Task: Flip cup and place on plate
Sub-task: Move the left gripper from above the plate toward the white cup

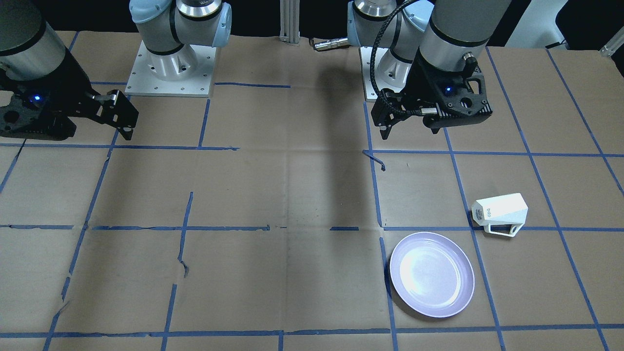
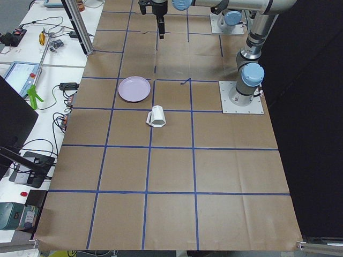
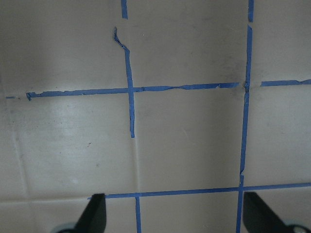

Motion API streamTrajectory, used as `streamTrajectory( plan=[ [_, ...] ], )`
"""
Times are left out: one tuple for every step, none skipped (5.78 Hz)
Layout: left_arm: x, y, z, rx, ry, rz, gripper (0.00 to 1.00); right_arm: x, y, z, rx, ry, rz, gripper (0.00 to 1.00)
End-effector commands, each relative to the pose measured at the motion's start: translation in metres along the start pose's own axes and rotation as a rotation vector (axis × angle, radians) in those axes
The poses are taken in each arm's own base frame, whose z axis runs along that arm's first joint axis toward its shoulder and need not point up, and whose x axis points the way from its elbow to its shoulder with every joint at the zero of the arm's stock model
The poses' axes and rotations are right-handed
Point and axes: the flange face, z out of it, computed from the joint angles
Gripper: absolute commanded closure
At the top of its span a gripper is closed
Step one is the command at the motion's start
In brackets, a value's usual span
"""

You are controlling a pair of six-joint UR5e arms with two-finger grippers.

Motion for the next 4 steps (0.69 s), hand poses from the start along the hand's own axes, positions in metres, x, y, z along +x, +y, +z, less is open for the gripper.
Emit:
streamTrajectory(
  plan=[
    [-0.001,0.002,-0.004,0.007,0.002,0.0,0.02,0.0,0.0,0.0,0.0,0.0,0.0,0.0],
    [-0.002,0.003,-0.005,0.009,-0.001,-0.002,0.01,0.0,0.0,0.0,0.0,0.0,0.0,0.0],
    [-0.003,0.004,-0.005,0.003,-0.01,-0.003,0.01,0.0,0.0,0.0,0.0,0.0,0.0,0.0],
    [-0.028,-0.009,-0.004,-0.003,-0.007,-0.041,0.01,0.0,0.0,0.0,0.0,0.0,0.0,0.0]
  ],
)
